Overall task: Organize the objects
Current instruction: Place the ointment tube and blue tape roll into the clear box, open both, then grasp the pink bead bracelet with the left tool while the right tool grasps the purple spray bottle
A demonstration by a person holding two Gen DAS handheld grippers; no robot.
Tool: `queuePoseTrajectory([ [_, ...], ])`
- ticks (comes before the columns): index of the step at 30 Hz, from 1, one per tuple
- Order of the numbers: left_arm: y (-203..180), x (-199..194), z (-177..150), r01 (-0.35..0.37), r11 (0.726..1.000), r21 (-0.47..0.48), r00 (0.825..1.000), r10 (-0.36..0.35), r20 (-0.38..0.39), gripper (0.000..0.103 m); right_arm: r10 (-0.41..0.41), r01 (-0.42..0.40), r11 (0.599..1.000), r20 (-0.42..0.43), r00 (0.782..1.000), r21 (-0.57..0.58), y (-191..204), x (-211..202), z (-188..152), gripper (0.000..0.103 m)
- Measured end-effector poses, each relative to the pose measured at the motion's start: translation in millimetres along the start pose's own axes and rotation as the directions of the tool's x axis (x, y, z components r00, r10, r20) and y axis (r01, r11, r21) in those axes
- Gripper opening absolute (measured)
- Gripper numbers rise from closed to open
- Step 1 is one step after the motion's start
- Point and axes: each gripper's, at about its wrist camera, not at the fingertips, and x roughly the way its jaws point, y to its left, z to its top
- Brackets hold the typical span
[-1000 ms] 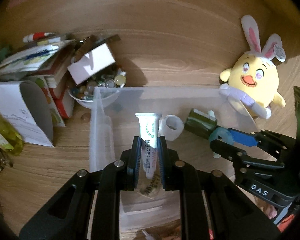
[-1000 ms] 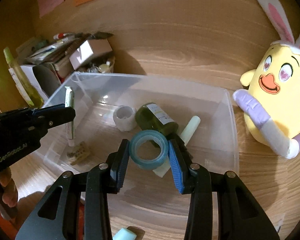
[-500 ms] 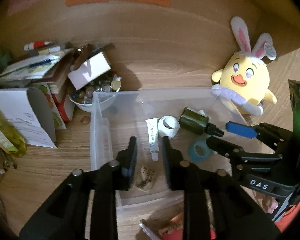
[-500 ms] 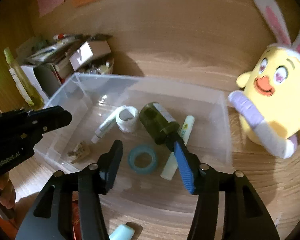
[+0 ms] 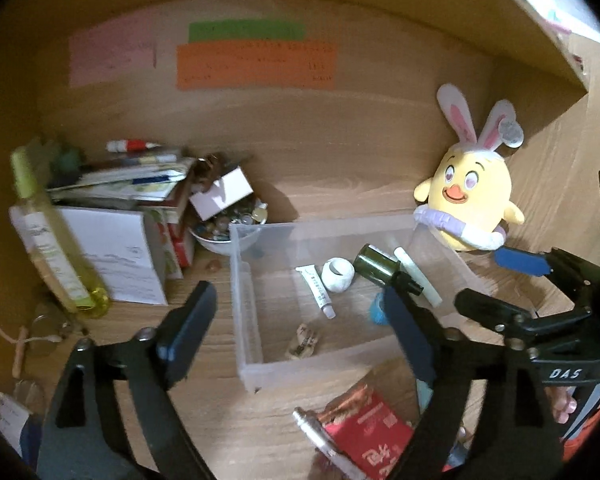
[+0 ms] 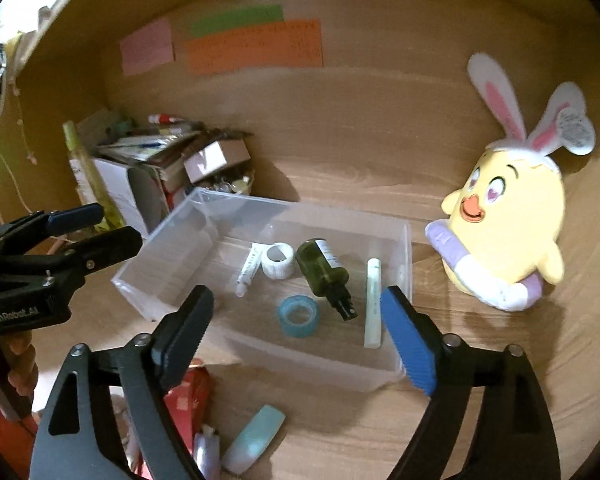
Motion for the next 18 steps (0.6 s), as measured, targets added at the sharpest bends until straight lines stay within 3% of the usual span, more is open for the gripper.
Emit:
queuePoseTrajectory([
  [2, 1.3, -11.7, -4.5, -0.010, 1.000, -0.002, 1.000, 0.010, 0.015, 0.099, 0.008, -0.008, 1.000, 0.013, 1.000, 0.007, 0.8, -9.4, -2.8, 0.089],
  [9, 0.2, -42.6, -34.7, -0.049, 0.998, 0.036, 0.999, 0.048, 0.019, 0.101, 0.020, -0.021, 1.000, 0.045, 0.999, 0.020, 3.9, -38.4, -23.7, 0.093],
  [18, 1.0, -52.6, -88.2, -0.050, 0.997, 0.056, 0.996, 0.054, -0.067, 0.101, 0.021, -0.021, 1.000, 0.026, 0.999, 0.007, 16.8, -52.5, -67.7, 0.093],
])
